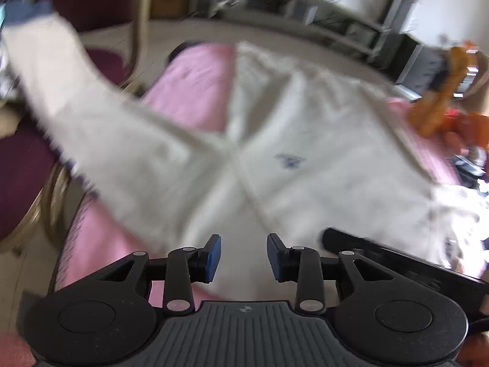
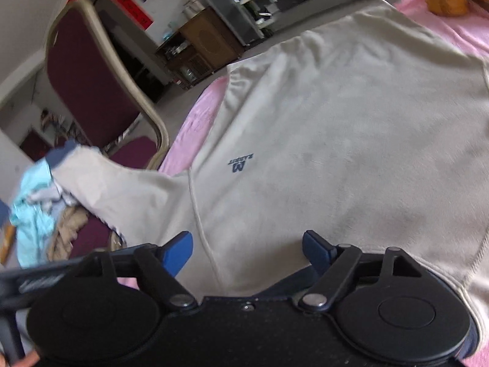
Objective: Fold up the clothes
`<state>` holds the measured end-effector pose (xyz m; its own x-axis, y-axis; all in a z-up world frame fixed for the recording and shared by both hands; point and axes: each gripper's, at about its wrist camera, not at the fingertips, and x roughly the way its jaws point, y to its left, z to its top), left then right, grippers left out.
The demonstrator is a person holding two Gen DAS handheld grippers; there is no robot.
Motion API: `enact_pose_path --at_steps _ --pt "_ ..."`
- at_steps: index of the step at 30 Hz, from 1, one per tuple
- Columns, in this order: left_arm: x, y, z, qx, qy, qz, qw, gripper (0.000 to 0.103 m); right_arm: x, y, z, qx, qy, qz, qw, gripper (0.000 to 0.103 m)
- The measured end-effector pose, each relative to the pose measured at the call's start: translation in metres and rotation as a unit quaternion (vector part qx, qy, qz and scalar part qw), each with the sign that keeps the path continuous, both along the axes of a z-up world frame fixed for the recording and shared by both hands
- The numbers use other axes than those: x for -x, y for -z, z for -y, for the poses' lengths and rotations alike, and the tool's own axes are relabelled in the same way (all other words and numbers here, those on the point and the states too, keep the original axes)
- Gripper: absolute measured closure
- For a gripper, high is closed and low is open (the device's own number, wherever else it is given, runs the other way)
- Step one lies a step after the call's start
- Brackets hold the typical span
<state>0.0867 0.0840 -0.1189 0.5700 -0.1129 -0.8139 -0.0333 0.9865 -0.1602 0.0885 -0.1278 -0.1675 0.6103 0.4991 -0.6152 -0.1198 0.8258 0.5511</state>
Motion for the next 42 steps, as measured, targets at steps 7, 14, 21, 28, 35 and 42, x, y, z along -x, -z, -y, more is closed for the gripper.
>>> enact_pose_path --at_steps 7,14,21,28,35,42 --pt "-0.004 0.007 -0.004 -0.026 -0.016 0.003 0.9995 0.07 0.002 -0.023 0.009 0.034 0.043 0.096 0.994 0.021" --pt "-0.001 0.01 0.004 -0.044 0.005 0.009 0.999 0.069 0.011 -0.05 0.046 0.068 0.092 0.109 0.987 0.021" --pt "-0.002 0.021 0.024 -0.057 0.053 0.0 0.997 0.069 0.007 -0.045 0.092 0.177 0.139 0.004 0.974 0.058" --pt "0.007 0.028 0.04 -0.094 0.108 0.003 0.9896 0.069 0.01 -0.015 0.117 0.21 0.13 -0.09 0.965 0.073" --pt "0.037 0.017 0.04 -0.113 0.142 -0.033 0.9828 0.072 0.042 -0.026 0.108 0.282 0.114 -0.096 0.948 0.073" --pt "0.041 0.007 0.034 -0.078 0.122 0.035 0.9889 0.072 0.05 -0.044 0.108 0.206 0.11 -0.031 0.972 0.073"
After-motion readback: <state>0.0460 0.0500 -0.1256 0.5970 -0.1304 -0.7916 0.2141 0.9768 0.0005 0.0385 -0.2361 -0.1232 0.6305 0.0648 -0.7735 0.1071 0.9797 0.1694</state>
